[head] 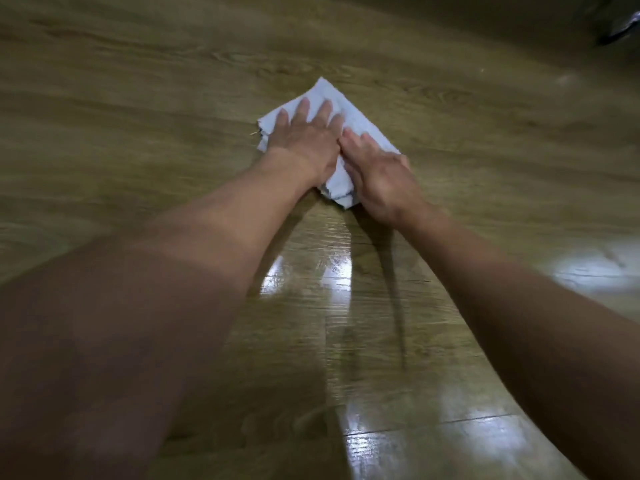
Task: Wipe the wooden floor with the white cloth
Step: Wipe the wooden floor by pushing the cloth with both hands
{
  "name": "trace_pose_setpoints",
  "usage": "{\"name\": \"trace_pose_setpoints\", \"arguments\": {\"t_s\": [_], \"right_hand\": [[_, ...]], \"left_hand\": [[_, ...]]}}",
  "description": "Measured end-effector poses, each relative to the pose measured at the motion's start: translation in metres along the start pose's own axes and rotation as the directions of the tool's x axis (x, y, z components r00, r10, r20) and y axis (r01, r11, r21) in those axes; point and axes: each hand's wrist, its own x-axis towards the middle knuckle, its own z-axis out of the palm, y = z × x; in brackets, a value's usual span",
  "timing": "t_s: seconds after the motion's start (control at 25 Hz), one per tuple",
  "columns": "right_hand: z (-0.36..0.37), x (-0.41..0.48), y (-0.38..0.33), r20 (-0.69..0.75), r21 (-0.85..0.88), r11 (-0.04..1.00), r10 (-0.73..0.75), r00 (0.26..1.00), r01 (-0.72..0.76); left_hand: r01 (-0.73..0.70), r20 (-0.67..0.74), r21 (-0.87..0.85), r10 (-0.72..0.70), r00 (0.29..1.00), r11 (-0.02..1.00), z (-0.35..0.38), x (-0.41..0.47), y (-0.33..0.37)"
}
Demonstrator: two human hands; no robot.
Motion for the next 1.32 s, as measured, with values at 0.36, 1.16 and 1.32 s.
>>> {"name": "trace_pose_setpoints", "arguments": {"t_s": [0.36,1.16,1.32], "right_hand": [[0.022,-0.110,-0.021,-0.097,-0.008,0.978,0.208,0.973,-0.210],[0.035,-0.002,-0.163,0.197,0.097,0.967,-0.249,0.948,0.234],[0.056,-0.057,-0.177,0.088,0.206,0.943,-0.284,0.955,0.262]], "left_hand": [[-0.213,-0.185,0.092,0.226,0.956,0.973,0.059,-0.059,0.045],[0.256,-0.137,-0.023,-0.257,0.957,0.966,0.042,-0.133,-0.125],[0.307,-0.060,0.162,-0.301,0.952,0.938,0.059,-0.170,-0.113]]}}
